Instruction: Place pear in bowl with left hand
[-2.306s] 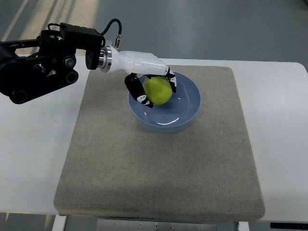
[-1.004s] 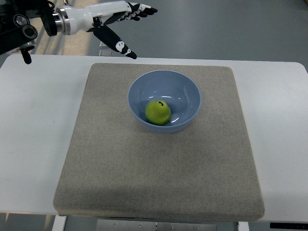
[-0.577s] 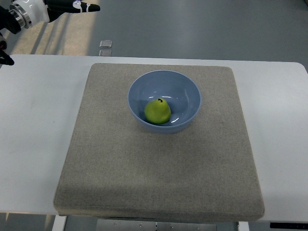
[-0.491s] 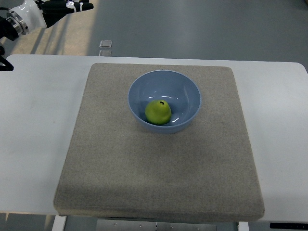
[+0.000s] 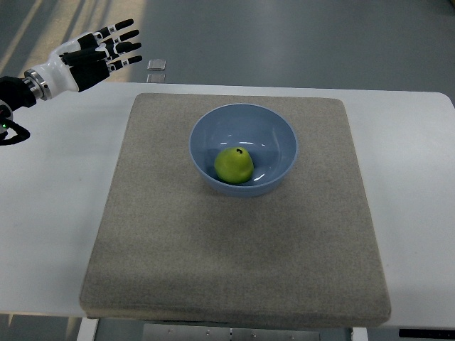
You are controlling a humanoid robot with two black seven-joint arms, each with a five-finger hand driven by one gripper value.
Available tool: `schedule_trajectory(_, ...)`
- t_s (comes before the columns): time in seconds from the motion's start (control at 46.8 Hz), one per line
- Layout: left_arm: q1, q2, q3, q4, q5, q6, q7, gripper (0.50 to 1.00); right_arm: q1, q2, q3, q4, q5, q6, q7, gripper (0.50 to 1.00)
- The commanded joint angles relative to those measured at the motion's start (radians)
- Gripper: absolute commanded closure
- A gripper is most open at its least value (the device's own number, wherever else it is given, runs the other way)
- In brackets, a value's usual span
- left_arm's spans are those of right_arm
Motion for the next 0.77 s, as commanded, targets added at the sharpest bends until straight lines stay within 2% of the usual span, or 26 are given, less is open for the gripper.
schedule_trajectory(0.0, 0.022, -0.017, -0.051, 0.000, -0.033, 0.000, 0.048, 0.504, 0.000, 0.000, 0.000, 0.000, 0.000, 0.000, -0.001, 0.574)
schedule_trajectory(0.278, 0.085, -0.031, -0.098, 0.000, -0.038, 0.000, 0.051, 0.504, 0.002, 0.000, 0.002, 0.008, 0.002, 0.006, 0.001, 0.574)
schedule_trajectory(0.747, 0.096, -0.029, -0.098, 0.040, -0.036, 0.000, 0.051, 0.504, 0.000, 0.000, 0.002, 0.014, 0.003, 0.000, 0.006, 0.574)
